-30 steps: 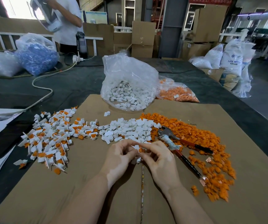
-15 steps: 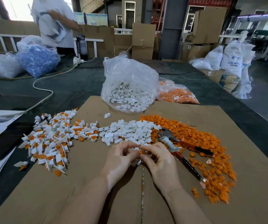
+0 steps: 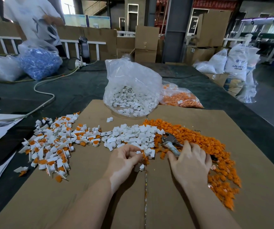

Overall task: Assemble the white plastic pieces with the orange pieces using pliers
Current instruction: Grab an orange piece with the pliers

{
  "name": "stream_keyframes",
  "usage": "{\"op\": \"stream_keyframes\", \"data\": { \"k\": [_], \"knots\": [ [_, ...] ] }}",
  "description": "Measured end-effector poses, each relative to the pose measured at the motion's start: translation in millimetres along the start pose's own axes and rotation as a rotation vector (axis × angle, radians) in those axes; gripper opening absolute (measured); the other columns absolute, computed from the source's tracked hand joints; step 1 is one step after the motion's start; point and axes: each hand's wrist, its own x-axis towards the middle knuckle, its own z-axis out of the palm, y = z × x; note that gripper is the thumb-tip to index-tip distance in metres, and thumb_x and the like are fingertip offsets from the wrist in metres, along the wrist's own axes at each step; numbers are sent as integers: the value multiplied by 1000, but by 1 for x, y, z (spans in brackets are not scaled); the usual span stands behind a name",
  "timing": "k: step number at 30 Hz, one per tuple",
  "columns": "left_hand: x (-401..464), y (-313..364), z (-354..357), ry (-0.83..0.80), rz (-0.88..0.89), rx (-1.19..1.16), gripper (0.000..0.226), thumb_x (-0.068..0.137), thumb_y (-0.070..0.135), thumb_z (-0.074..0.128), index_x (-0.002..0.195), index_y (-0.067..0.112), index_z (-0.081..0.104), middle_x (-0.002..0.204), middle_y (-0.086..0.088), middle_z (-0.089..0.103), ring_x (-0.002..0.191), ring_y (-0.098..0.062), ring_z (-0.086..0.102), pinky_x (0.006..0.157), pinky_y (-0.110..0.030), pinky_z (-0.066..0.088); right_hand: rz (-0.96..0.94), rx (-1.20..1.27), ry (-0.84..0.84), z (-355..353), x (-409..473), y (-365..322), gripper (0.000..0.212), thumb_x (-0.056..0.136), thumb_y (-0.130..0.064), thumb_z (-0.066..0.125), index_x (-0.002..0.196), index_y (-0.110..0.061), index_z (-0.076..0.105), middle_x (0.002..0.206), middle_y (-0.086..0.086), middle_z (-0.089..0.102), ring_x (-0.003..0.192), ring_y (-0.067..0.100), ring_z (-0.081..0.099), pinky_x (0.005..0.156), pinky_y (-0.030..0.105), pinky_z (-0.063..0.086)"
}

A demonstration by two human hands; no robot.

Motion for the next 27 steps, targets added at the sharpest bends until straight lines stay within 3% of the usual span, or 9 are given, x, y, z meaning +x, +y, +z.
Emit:
{"op": "stream_keyframes", "data": {
  "k": [3, 7, 12, 14, 16, 18, 21, 24, 27],
  "knots": [
    [1, 1, 1, 6, -3, 23, 5, 82, 12, 68, 86, 14, 65, 62, -2, 64, 60, -8, 61, 60, -12, 46, 41, -152, -142, -2, 8, 9, 79, 88, -66, 35, 147, -16, 18, 150, 7, 25, 139, 23, 19, 112, 54, 7],
    [0, 2, 0, 10, -23, 9, 6, 82, 12, 68, 87, 14, 64, 68, -10, 67, 59, -6, 61, 57, -11, 46, -6, -237, -107, -2, 14, 13, 61, 89, -61, 40, 133, -18, 40, 139, 7, 39, 131, 25, 32, 112, 55, 8],
    [1, 4, -3, 30, -54, -27, 7, 82, 11, 68, 88, 13, 65, 73, -16, 68, 65, -12, 66, 59, -11, 45, -77, -284, -54, -6, 16, 16, 50, 90, -61, 38, 116, -19, 43, 123, 3, 50, 118, 22, 45, 110, 42, 25],
    [1, 7, -2, 37, -78, -61, 6, 83, 9, 67, 89, 11, 65, 69, -15, 66, 62, -11, 67, 55, -11, 45, -120, -240, -47, -12, 18, 15, 47, 90, -61, 38, 111, -18, 41, 117, 2, 54, 111, 21, 50, 97, 33, 38],
    [3, 10, -1, 55, -128, -150, 7, 84, 4, 65, 90, 7, 64, 64, -10, 64, 54, -9, 64, 48, -13, 45, -164, -151, -57, -19, 18, 9, 44, 91, -59, 38, 107, -18, 42, 112, 2, 55, 104, 21, 52, 84, 29, 41],
    [6, 15, 0, 77, -192, -279, 10, 84, -1, 63, 93, 1, 62, 65, -11, 60, 49, -9, 58, 42, -15, 44, -207, 3, -156, -28, 18, 0, 41, 92, -57, 36, 105, -19, 44, 104, 3, 53, 98, 22, 52, 76, 31, 39],
    [12, 22, 2, 99, -240, -355, 11, 85, 1, 63, 95, 1, 61, 70, -13, 63, 51, -14, 58, 42, -18, 45, -243, 279, -461, -41, 13, -16, 39, 95, -54, 30, 92, -20, 48, 90, -2, 49, 84, 18, 51, 68, 31, 38],
    [16, 27, 2, 122, -248, -380, 6, 85, 3, 63, 91, 3, 62, 64, -8, 66, 51, -15, 61, 42, -20, 47, -265, 416, -641, -47, 7, -23, 40, 98, -50, 32, 82, -19, 53, 74, -4, 47, 64, 10, 46, 55, 25, 30],
    [18, 29, 0, 140, -266, -375, 3, 86, 2, 62, 88, 3, 62, 57, -6, 66, 48, -14, 62, 43, -21, 49, -183, 629, -804, -48, 2, -24, 40, 98, -47, 36, 82, -14, 52, 70, 4, 53, 61, 17, 52, 61, 29, 41]
  ]
}}
